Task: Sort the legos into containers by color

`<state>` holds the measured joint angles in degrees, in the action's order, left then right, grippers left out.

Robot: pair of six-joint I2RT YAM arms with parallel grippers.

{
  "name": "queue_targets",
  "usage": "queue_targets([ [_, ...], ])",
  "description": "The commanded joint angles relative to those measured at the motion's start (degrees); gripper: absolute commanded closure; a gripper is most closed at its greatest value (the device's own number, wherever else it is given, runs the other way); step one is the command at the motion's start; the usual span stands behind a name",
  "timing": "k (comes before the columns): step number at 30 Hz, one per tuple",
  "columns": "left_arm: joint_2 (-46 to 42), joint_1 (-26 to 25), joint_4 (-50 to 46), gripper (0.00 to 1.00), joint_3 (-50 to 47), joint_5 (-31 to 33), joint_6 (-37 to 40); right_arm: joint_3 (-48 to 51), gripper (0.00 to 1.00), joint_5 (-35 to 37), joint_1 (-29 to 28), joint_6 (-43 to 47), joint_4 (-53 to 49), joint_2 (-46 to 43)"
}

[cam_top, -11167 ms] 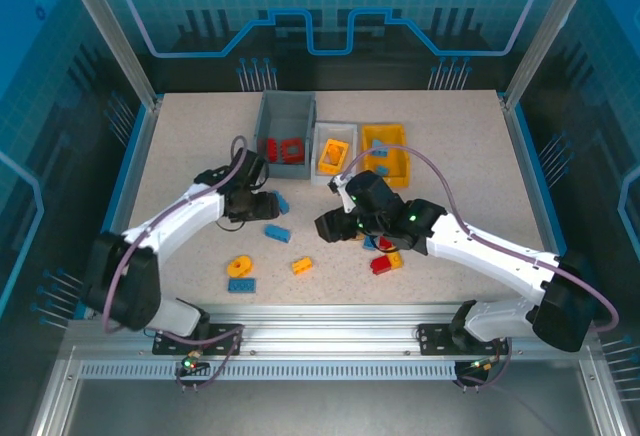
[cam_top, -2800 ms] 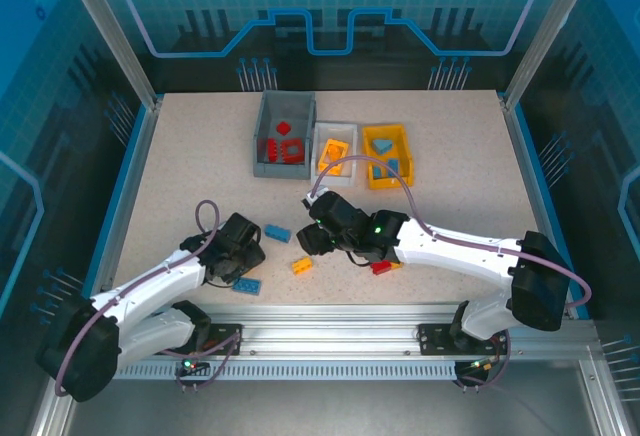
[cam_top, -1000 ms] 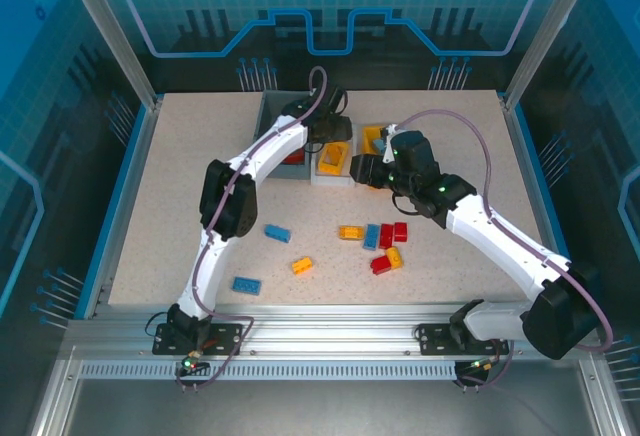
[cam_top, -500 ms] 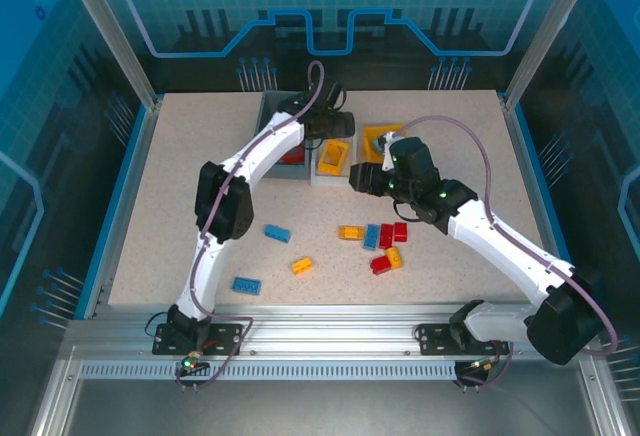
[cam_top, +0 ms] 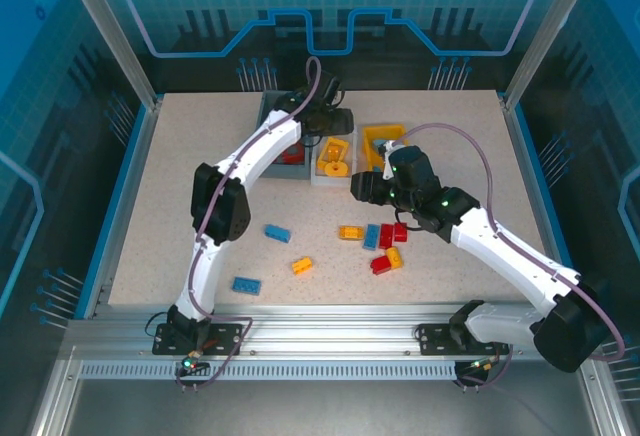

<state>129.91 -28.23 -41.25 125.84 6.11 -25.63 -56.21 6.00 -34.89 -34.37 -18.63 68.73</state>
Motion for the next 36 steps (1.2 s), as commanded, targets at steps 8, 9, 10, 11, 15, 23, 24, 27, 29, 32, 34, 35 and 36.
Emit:
queue_targets([
  [8, -31.82, 0.17, 7.51, 0.30, -31.83, 2.50, -8.05, -2.32, 0.38, -0.87, -9.59, 12.82, 1.93, 10.43],
  [9, -35.93, 0.24, 7.67, 0.29, -36.18, 3.31, -9.45, -3.42, 0.37, -1.46, -11.44, 15.23, 1.98, 12.99],
  [10, -39.75, 0.20, 7.88, 0.29, -41.08, 3.87, -10.56, -4.28, 0.35, -1.72, -13.13, 17.29, 2.09, 15.22],
  [11, -44.72, 0.21, 8.08, 0.29, -46.09, 4.54, -11.89, -5.73, 0.33, -1.87, -14.84, 19.11, 1.80, 18.10],
  [15, -61.84, 0.30, 4.51, 0.27, -62.51, 7.46, -17.21, -14.04, 0.26, -0.57, -19.10, 23.68, -2.86, 29.15],
  [23, -93.05, 0.35, -8.43, 0.27, -81.80, 10.01, -28.51, -29.19, 0.23, -1.64, -20.58, 30.28, -10.01, 46.93],
  [24, -96.29, 0.28, -10.71, 0.27, -82.97, 9.91, -29.90, -30.55, 0.24, -2.25, -20.57, 30.90, -10.52, 48.53],
  [27, -102.75, 0.29, -14.87, 0.27, -84.99, 8.86, -31.87, -34.37, 0.29, -4.34, -20.62, 31.87, -12.22, 52.10],
  [29, -105.04, 0.29, -16.65, 0.27, -85.65, 7.70, -32.68, -36.41, 0.34, -5.42, -20.64, 31.82, -13.36, 54.17],
  [32, -106.26, 0.29, -18.33, 0.27, -85.77, 5.41, -32.80, -38.05, 0.43, -5.48, -20.63, 31.25, -13.82, 56.32],
  [34, -106.26, 0.33, -19.16, 0.27, -85.88, 4.41, -32.52, -38.66, 0.52, -5.55, -20.64, 30.90, -13.80, 57.24],
  [35, -106.26, 0.29, -19.16, 0.27, -85.93, 4.04, -32.51, -38.86, 0.56, -5.64, -20.61, 30.78, -13.73, 57.52],
  [36, -106.26, 0.31, -18.88, 0.27, -86.09, 3.72, -32.42, -38.98, 0.60, -5.86, -20.74, 30.59, -13.58, 57.73],
])
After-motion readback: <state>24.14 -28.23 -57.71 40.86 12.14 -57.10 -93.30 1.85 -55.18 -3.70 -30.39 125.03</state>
